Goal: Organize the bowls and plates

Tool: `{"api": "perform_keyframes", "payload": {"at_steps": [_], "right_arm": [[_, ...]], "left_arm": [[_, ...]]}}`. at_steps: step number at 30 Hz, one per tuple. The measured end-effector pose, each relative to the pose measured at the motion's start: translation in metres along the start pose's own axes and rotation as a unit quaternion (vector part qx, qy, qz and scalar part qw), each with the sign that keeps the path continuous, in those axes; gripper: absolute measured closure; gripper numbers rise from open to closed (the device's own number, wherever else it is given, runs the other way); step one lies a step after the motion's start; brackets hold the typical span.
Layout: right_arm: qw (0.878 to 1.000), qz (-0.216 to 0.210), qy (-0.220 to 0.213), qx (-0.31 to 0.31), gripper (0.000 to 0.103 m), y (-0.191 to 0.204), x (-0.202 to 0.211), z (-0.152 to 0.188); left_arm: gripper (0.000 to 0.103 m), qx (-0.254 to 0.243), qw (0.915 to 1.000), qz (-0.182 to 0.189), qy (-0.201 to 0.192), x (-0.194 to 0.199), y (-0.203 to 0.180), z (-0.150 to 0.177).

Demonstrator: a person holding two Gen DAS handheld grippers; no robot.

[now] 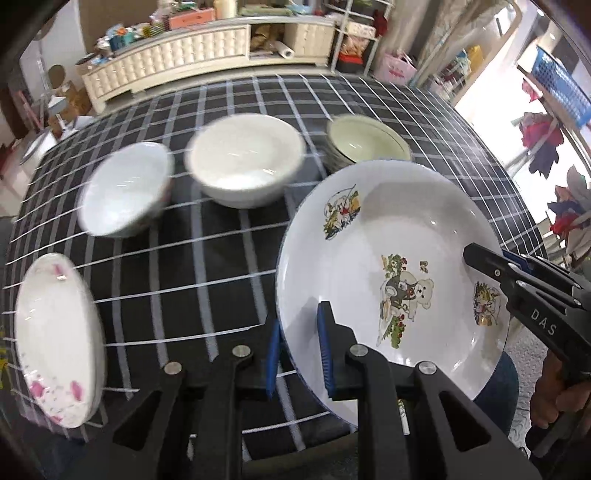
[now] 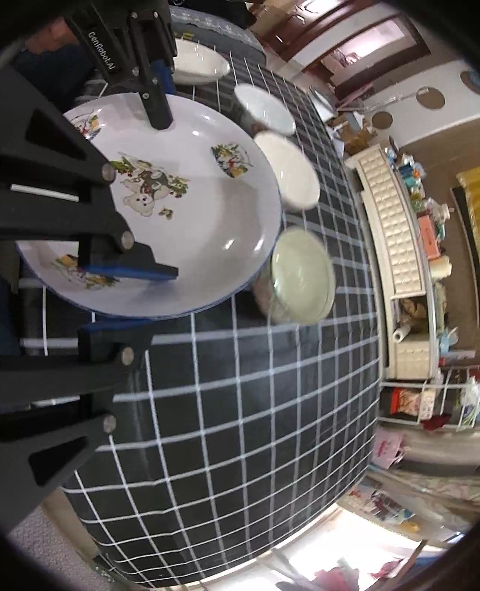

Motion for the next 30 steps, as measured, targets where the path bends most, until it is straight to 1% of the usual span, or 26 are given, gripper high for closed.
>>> {"api": "perform_keyframes", "payload": {"at_steps": [4, 8, 14, 18, 21, 25, 30], "right_arm": [[1.000, -0.023, 0.003, 0.013, 0.080, 0.033, -0.006, -0.004], [0.998, -0.044, 0.010, 0.035, 0.080, 0.071, -0.019, -0.006], [0.994, -0.079, 0.026, 0.065, 0.080, 0.130, -0.046, -0.009], [0.990, -0.106, 0.045, 0.075, 0.080, 0.163, -0.066, -0.007], [0.987, -0.119, 0.057, 0.089, 0.080, 0.187, -0.081, -0.009], [0.983, -0.127, 0.066, 0.113, 0.081, 0.218, -0.097, -0.005], [0.980, -0.132, 0.079, 0.129, 0.081, 0.237, -0.110, 0.000]], "left_arm": [[0.086, 0.023, 0.9995, -0.016, -0.015, 0.020, 0.034, 0.005], [0.086, 0.057, 0.9974, -0.035, -0.025, 0.036, 0.080, 0.016], [0.086, 0.098, 0.9927, -0.066, -0.024, 0.049, 0.142, 0.038], [0.086, 0.122, 0.9886, -0.086, -0.022, 0.056, 0.186, 0.053], [0.086, 0.137, 0.9852, -0.100, -0.022, 0.060, 0.211, 0.062], [0.086, 0.162, 0.9804, -0.112, -0.012, 0.058, 0.241, 0.075], [0.086, 0.180, 0.9766, -0.117, 0.002, 0.053, 0.264, 0.091]]}}
Point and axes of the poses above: each gripper's, at about its wrist camera, not at the fingertips, and x roughly against the way its jaws point, y to its left, z to its underside, the point moved 5 cm from there along -x, roughly the way its jaws point, and after that the axes turned 10 degrees about -z, right-handed, at the moved point
